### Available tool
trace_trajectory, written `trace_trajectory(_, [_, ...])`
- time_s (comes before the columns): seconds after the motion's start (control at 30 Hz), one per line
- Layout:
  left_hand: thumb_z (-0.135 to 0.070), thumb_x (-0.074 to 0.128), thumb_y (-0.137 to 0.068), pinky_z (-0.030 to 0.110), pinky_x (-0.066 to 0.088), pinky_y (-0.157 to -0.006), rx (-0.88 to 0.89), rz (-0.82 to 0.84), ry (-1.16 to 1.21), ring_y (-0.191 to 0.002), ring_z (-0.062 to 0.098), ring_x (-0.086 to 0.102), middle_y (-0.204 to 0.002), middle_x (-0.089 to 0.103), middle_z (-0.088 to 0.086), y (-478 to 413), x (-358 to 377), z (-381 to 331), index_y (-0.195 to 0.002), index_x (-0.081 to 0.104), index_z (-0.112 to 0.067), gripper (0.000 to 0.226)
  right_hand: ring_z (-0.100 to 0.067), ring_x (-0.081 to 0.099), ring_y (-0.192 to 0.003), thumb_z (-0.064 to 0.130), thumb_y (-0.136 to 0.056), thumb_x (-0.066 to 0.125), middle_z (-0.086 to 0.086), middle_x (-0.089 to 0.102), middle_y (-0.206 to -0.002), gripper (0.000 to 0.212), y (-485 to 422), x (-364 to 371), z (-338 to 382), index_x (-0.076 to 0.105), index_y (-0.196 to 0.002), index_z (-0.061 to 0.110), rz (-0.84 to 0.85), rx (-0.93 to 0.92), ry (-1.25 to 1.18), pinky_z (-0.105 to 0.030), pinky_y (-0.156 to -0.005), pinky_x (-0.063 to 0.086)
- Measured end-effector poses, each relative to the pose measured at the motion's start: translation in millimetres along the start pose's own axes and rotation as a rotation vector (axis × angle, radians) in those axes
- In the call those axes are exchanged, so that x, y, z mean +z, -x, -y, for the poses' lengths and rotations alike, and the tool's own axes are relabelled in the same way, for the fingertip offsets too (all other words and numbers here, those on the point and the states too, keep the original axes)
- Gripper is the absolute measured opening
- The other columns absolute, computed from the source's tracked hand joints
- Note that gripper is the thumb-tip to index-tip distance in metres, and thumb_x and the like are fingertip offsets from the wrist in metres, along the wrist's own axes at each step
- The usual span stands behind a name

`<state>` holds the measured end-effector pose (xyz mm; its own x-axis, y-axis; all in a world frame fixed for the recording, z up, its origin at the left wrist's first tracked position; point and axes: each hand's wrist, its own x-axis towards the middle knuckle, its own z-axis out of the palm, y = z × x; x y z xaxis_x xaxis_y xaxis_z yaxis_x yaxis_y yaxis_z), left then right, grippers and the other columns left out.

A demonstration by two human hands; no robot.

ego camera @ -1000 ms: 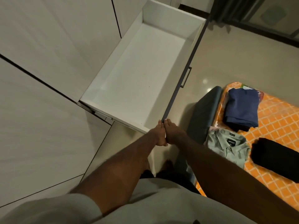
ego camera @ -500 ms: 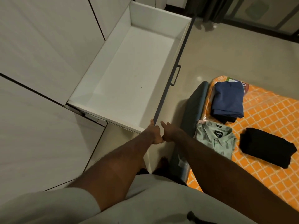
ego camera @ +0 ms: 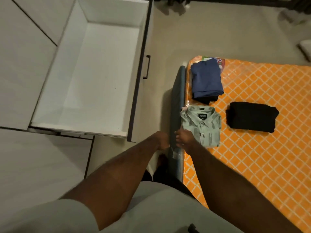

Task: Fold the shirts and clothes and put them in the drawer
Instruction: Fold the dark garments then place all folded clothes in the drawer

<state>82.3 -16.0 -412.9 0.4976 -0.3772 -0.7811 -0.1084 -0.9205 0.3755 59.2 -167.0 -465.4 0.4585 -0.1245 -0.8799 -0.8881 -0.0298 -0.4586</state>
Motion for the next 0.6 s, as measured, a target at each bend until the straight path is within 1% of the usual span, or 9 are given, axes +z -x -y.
trace_trajectory(0.03, [-0.027, 0.054, -0.103, 0.036, 0.044, -0.102, 0.007, 0.014, -0.031, -0.128, 0.034, 0.055, -0.141, 0.057, 0.019, -3, 2, -5, -0.138, 0.057, -0.003, 0.042, -0.012, 0.051, -0.058, 0.017, -0.098, 0.055, 0.000, 0.057, -0.077, 0.007, 3, -8, -6, 0.060, -0.093, 0.016, -0.012, 0.083, -0.206, -0.029, -0.061, 0.045])
trace_trajectory(0.1, [-0.032, 0.055, -0.102, 0.034, 0.044, -0.098, 0.010, 0.043, -0.071, -0.127, 0.034, 0.056, -0.139, 0.059, 0.018, -13, 7, -11, -0.135, 0.060, -0.005, 0.042, -0.016, 0.051, -0.062, 0.020, -0.101, 0.053, -0.004, 0.060, -0.077, 0.014, 2, -22, -21, 0.060, -0.093, 0.010, -0.043, 0.184, -0.473, -0.029, -0.064, 0.045])
trace_trajectory(0.17, [-0.037, 0.059, -0.099, 0.032, 0.046, -0.092, -0.008, 0.071, -0.056, -0.123, 0.033, 0.058, -0.136, 0.062, 0.016, -26, 12, -17, -0.130, 0.064, -0.006, 0.044, -0.022, 0.062, -0.083, 0.023, -0.102, 0.053, -0.009, 0.066, -0.094, 0.016, -2, -33, -35, 0.060, -0.101, 0.010, -0.052, 0.215, -0.701, -0.033, -0.081, 0.052])
trace_trajectory(0.23, [-0.039, 0.062, -0.097, 0.029, 0.043, -0.086, -0.036, 0.064, 0.013, -0.120, 0.031, 0.059, -0.134, 0.062, 0.015, -42, 14, -25, -0.128, 0.065, -0.007, 0.045, -0.027, 0.064, -0.104, 0.027, -0.104, 0.050, -0.014, 0.065, -0.113, 0.021, -10, -43, -47, 0.059, -0.113, 0.010, -0.050, 0.231, -0.894, -0.036, -0.102, 0.049])
trace_trajectory(0.27, [-0.039, 0.063, -0.097, 0.029, 0.042, -0.086, -0.046, 0.054, 0.041, -0.121, 0.030, 0.058, -0.136, 0.061, 0.015, -48, 14, -31, -0.129, 0.062, -0.007, 0.045, -0.029, 0.062, -0.113, 0.029, -0.105, 0.048, -0.015, 0.063, -0.123, 0.026, -14, -48, -53, 0.059, -0.119, 0.010, -0.049, 0.240, -0.969, -0.037, -0.109, 0.046])
trace_trajectory(0.33, [-0.034, 0.064, -0.097, 0.031, 0.042, -0.095, -0.042, 0.020, 0.113, -0.130, 0.030, 0.053, -0.146, 0.053, 0.016, -61, 11, -42, -0.140, 0.052, -0.007, 0.052, -0.032, 0.058, -0.127, 0.037, -0.107, 0.044, -0.017, 0.059, -0.135, 0.040, -25, -56, -62, 0.056, -0.133, 0.009, -0.064, 0.247, -1.090, -0.040, -0.112, 0.044])
trace_trajectory(0.4, [-0.028, 0.063, -0.099, 0.032, 0.040, -0.104, -0.027, -0.011, 0.168, -0.136, 0.032, 0.049, -0.151, 0.049, 0.016, -69, 7, -55, -0.149, 0.045, -0.008, 0.057, -0.035, 0.057, -0.129, 0.047, -0.107, 0.039, -0.017, 0.058, -0.138, 0.053, -37, -64, -69, 0.053, -0.139, 0.008, -0.074, 0.257, -1.211, -0.043, -0.107, 0.047])
trace_trajectory(0.5, [-0.032, 0.067, -0.094, 0.030, 0.046, -0.098, -0.021, -0.033, 0.196, -0.125, 0.031, 0.058, -0.143, 0.057, 0.012, -93, 11, -63, -0.145, 0.048, -0.020, 0.056, -0.036, 0.057, -0.128, 0.057, -0.106, 0.033, -0.018, 0.057, -0.140, 0.062, -55, -76, -75, 0.052, -0.141, 0.008, -0.106, 0.289, -1.307, -0.044, -0.106, 0.047])
trace_trajectory(0.6, [-0.040, 0.068, -0.089, 0.040, 0.052, -0.099, -0.041, 0.000, 0.190, -0.118, 0.029, 0.061, -0.137, 0.060, 0.009, -120, 27, -58, -0.139, 0.049, -0.026, 0.055, -0.033, 0.053, -0.135, 0.058, -0.105, 0.035, -0.016, 0.051, -0.148, 0.063, -72, -87, -79, 0.048, -0.146, 0.012, -0.212, 0.344, -1.333, -0.042, -0.112, 0.043])
